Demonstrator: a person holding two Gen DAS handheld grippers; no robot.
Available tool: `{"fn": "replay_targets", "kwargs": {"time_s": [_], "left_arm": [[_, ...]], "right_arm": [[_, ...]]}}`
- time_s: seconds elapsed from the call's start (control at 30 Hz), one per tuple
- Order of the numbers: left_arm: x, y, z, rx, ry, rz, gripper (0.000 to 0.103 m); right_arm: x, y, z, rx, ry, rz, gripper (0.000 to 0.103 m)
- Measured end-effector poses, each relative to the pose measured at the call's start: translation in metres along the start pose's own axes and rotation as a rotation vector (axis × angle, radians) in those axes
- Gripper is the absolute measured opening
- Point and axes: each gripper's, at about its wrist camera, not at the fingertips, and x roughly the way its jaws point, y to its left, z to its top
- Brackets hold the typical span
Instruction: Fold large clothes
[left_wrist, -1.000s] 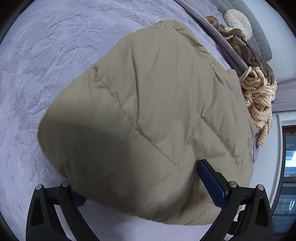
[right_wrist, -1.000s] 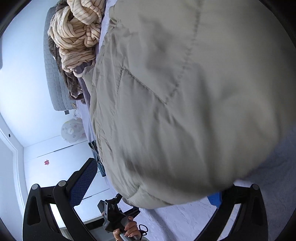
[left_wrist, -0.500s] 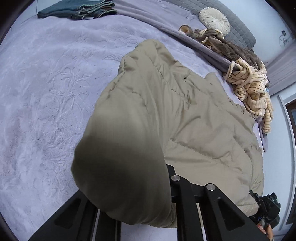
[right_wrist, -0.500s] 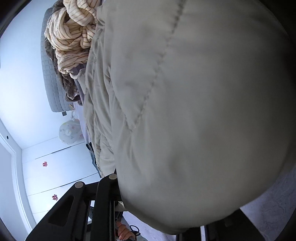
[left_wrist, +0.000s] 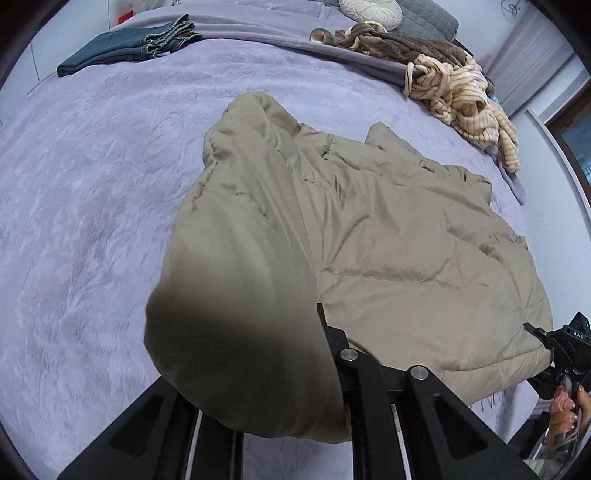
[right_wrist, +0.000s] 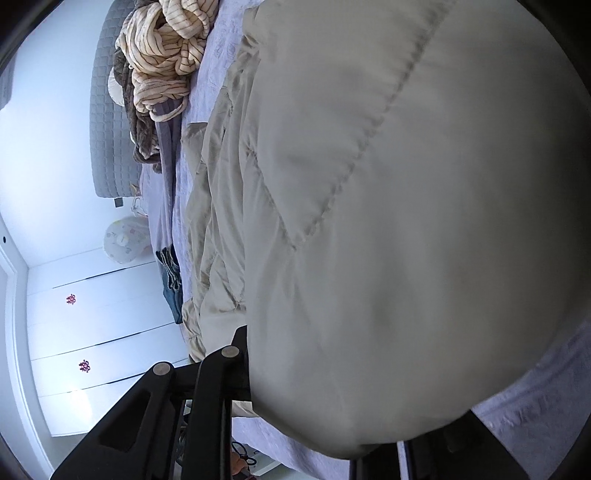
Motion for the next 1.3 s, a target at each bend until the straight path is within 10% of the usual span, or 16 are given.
{"fn": "replay_targets", "kwargs": {"time_s": [0.3, 0.37, 0.63, 0.8, 0.97, 1.13, 1.3], "left_arm": [[-0.024, 0.026, -0.111, -0.092, 0.106, 0.033, 0.016], [-0.026, 0.029, -0.122, -0.111, 0.104, 0.084, 0.03], [-0.081, 0.038, -0.143, -0.165, 0.036, 0.182, 0.032], [-0.126, 0.046, -0.148, -0.192, -0.082, 0.26, 0.032], [-0.104, 0.053, -0.131, -0.199, -0.047, 0.252, 0.032], [-0.037, 0.048, -0.127, -0.132, 0.089, 0.364, 0.033], [-0.04, 0.046, -0.129, -0.126, 0.1, 0.37, 0.033]], "right_arm": [[-0.041, -0.071, -0.073, 0.045, 0.112, -0.024, 0.026], [-0.047, -0.076, -0.076, 0.026, 0.14, -0.036, 0.035], [-0.072, -0.046, -0.078, -0.206, 0.277, -0.166, 0.045], [-0.099, -0.028, -0.103, -0.361, 0.346, -0.075, 0.044], [-0.106, 0.007, -0.096, -0.498, 0.196, -0.132, 0.042], [-0.082, -0.001, -0.068, -0.516, 0.067, -0.456, 0.042], [-0.082, -0.046, -0.055, -0.359, 0.102, -0.418, 0.039]]}}
